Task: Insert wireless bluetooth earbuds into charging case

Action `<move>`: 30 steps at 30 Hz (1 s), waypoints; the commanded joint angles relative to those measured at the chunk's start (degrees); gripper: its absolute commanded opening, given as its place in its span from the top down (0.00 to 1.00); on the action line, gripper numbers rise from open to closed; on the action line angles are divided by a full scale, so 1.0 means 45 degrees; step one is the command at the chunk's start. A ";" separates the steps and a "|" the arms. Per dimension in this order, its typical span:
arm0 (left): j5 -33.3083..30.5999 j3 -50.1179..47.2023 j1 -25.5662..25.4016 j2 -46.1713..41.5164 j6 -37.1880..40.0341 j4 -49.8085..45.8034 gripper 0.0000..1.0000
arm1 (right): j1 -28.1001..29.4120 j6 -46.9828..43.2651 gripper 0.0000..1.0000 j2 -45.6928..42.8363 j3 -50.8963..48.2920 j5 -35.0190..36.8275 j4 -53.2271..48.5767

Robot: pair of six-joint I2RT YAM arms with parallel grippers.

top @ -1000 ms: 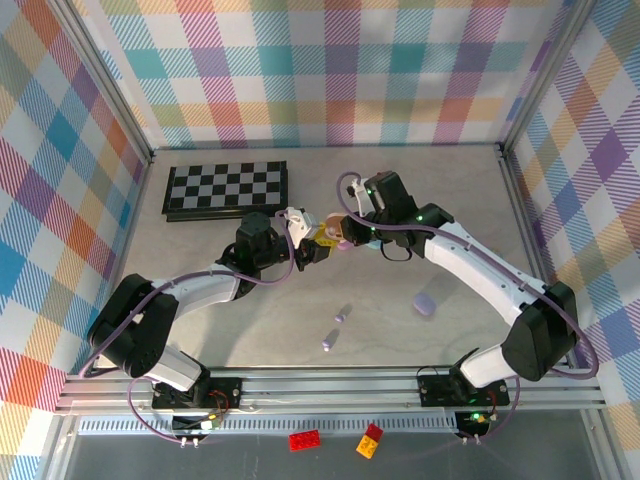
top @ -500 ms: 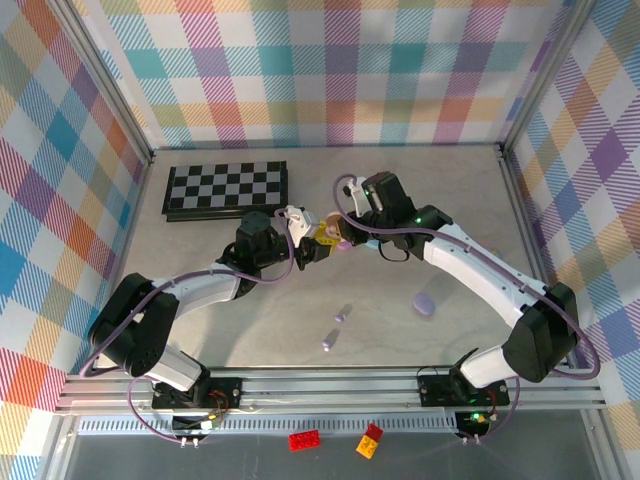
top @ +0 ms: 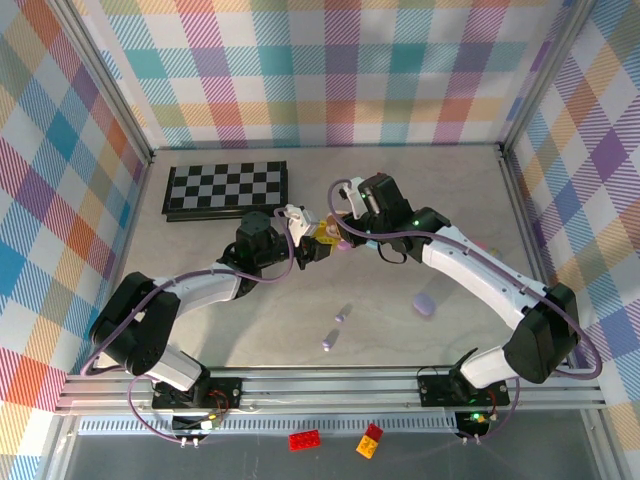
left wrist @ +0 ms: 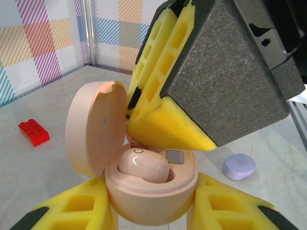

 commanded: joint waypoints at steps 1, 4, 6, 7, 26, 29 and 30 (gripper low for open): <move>0.0169 0.0406 -0.0011 0.0036 -0.0192 0.0911 0.71 | 0.0167 -0.0334 0.80 -0.0301 -0.0061 0.0177 -0.0049; 0.0192 0.0387 -0.0011 0.0038 -0.0210 0.0964 0.71 | 0.0186 -0.0429 0.80 -0.0343 -0.0048 0.0260 -0.0138; 0.0182 0.0384 -0.0011 0.0046 -0.0211 0.0971 0.71 | 0.0219 -0.0461 0.80 -0.0380 -0.0020 0.0242 -0.0150; 0.0187 0.0377 -0.0011 0.0043 -0.0211 0.0973 0.71 | 0.0225 -0.0490 0.80 -0.0397 -0.0024 0.0262 -0.0163; 0.0217 0.0348 -0.0011 -0.0052 -0.0192 0.1033 0.71 | 0.0278 -0.0051 0.69 -0.0854 0.0170 0.0086 -0.0071; 0.0197 0.0275 0.0009 -0.0090 -0.0189 0.1089 0.71 | 0.0266 0.0095 0.69 -0.1341 -0.0102 -0.0052 0.0317; 0.0181 0.0236 0.0018 -0.0091 -0.0192 0.1141 0.71 | 0.0262 0.0155 0.68 -0.1600 -0.0277 -0.0159 0.0549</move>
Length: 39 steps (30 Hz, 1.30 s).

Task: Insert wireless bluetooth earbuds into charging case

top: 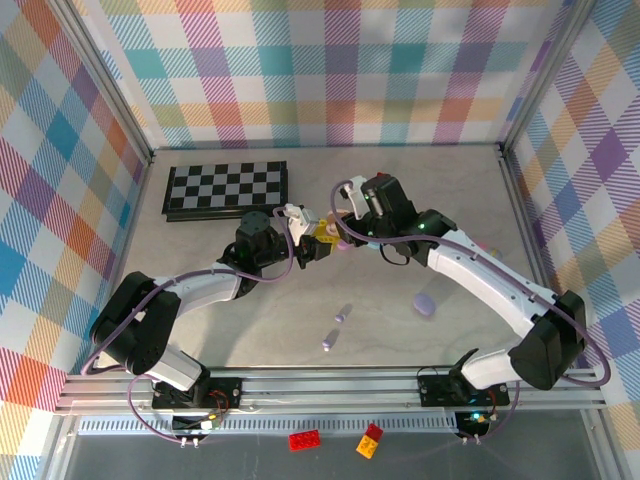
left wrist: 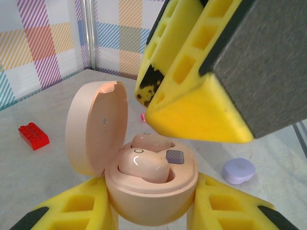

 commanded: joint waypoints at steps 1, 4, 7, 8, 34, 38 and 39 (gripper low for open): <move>0.0167 0.0194 0.0028 -0.0147 -0.0026 0.0951 0.71 | 0.0059 0.0358 0.66 -0.1255 -0.0498 -0.0465 0.0892; 0.0296 0.0129 0.0028 -0.0218 0.0034 0.1020 0.71 | -0.0183 0.0957 0.57 -0.1968 -0.0915 -0.1095 0.1696; 0.0487 0.0075 0.0028 -0.0285 0.0214 0.1052 0.71 | -0.0753 0.2040 0.48 -0.1809 -0.0502 -0.2139 0.1794; 0.0550 0.0032 0.0028 -0.0310 0.0256 0.1110 0.71 | -0.0952 0.2401 0.48 -0.1542 -0.0150 -0.2499 0.1598; 0.0285 0.0016 0.0028 -0.0340 -0.0120 0.1711 0.71 | -0.1494 0.3186 0.57 -0.0294 0.1045 -0.3539 -0.0700; 0.0315 -0.0062 0.0028 -0.0404 -0.0335 0.2077 0.71 | -0.2674 0.5265 0.43 -0.0765 0.0107 -0.5096 0.0446; 0.0319 -0.0082 0.0028 -0.0422 -0.0410 0.2178 0.71 | -0.3138 0.5937 0.38 -0.0812 -0.0190 -0.5966 0.0840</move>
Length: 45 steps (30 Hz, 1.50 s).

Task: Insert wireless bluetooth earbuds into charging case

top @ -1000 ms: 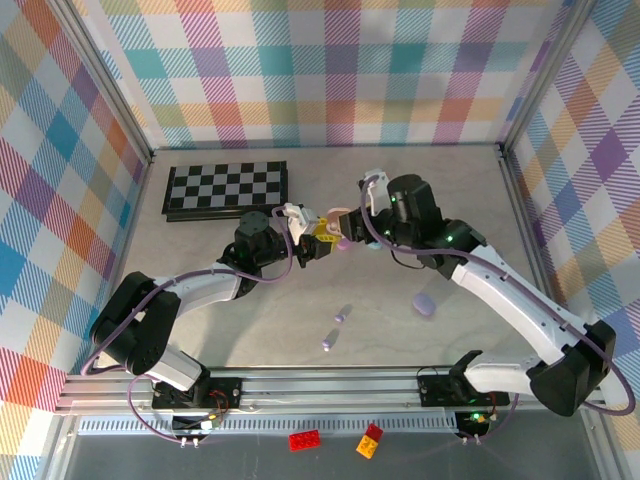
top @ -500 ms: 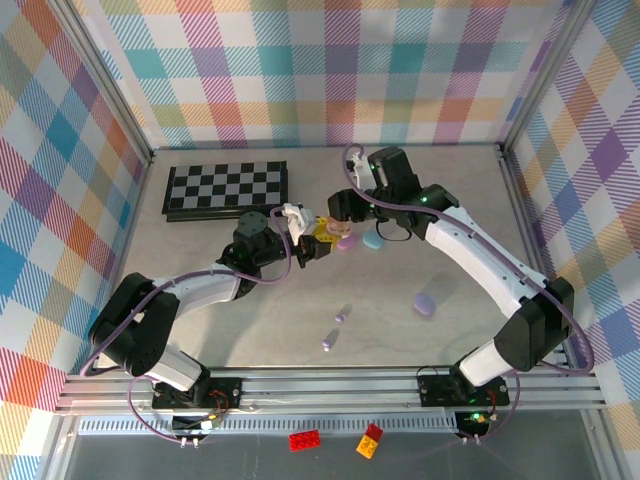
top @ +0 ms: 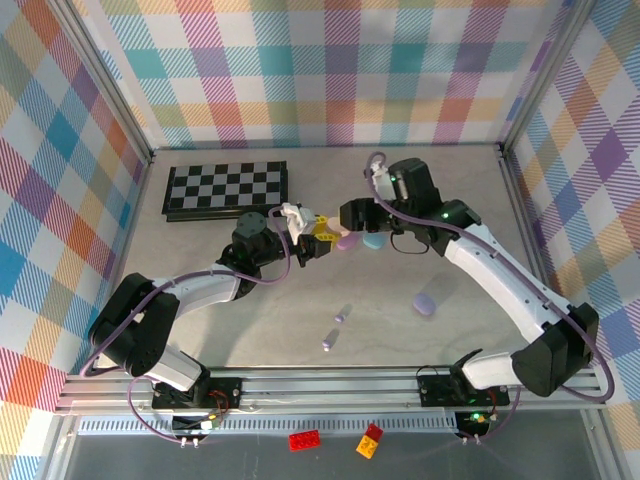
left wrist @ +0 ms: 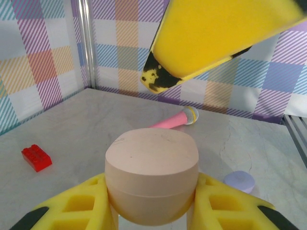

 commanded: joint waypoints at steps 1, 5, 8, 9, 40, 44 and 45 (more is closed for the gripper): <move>0.0120 0.0024 0.0028 -0.0292 -0.0361 0.1091 0.71 | -0.1365 0.2676 0.34 -0.0317 -0.0853 -0.2590 0.1510; 0.0138 0.0020 0.0009 -0.0214 -0.0707 0.1632 0.71 | -0.2064 0.4428 0.27 -0.0058 -0.1524 -0.5414 0.3147; 0.0027 -0.0019 0.0009 -0.0142 -0.1021 0.2260 0.71 | -0.2085 0.5268 0.27 0.0337 -0.1678 -0.6742 0.3947; -0.0024 -0.0002 0.0009 -0.0088 -0.1120 0.2450 0.71 | -0.2085 0.5631 0.27 0.0469 -0.1777 -0.7133 0.4327; 0.0098 0.0362 -0.0006 0.0314 -0.0865 0.2199 0.38 | -0.2686 0.8531 0.85 0.0938 -0.3676 -0.7765 0.8668; -0.0010 0.0338 0.0009 0.0150 -0.0891 0.2199 0.22 | -0.2928 0.8258 0.85 0.0937 -0.4015 -0.7520 0.8544; -0.0050 0.0299 0.0009 0.0039 -0.0884 0.2151 0.18 | -0.3017 0.8049 0.85 0.0957 -0.4117 -0.7401 0.8367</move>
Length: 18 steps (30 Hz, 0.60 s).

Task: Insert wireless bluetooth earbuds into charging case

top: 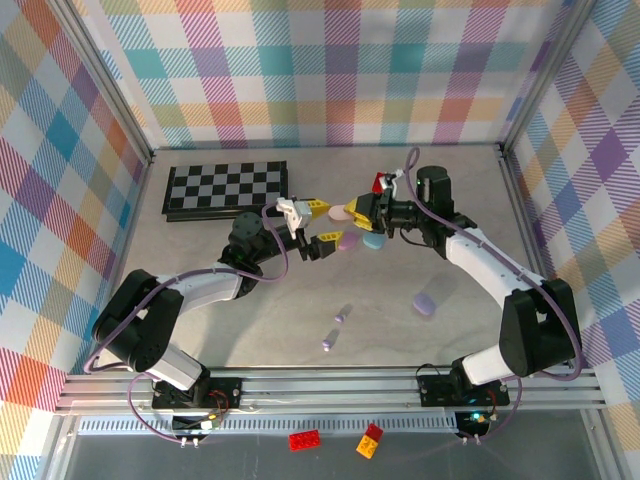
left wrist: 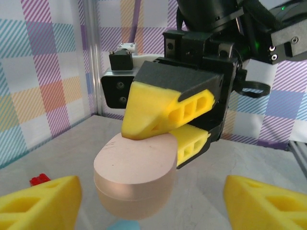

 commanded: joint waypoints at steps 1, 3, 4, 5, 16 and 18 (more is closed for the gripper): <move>0.0086 0.0156 -0.0050 -0.0426 0.0075 0.0027 0.14 | -0.0281 -0.0636 0.85 -0.0308 -0.0360 0.0401 0.0081; -0.0051 0.0003 -0.0050 -0.0732 0.0369 -0.0490 0.06 | -0.0427 -0.1270 0.84 -0.0196 -0.0590 0.0768 -0.0418; -0.0080 -0.0064 -0.0050 -0.0872 0.0552 -0.0814 0.03 | -0.0467 -0.1642 0.84 -0.0142 -0.0667 0.0998 -0.0785; -0.0094 -0.0171 -0.0045 -0.1066 0.0760 -0.1223 0.01 | -0.0489 -0.2147 0.84 -0.0065 -0.0740 0.1319 -0.1215; -0.0105 -0.0286 -0.0323 -0.3108 0.2528 -0.6539 0.00 | -0.0440 -0.4756 0.83 0.1770 -0.2024 0.4047 -0.2185; -0.0175 -0.0326 -0.0331 -0.3236 0.2548 -0.6684 0.00 | -0.0381 -0.4744 0.83 0.2266 -0.2139 0.4279 -0.1923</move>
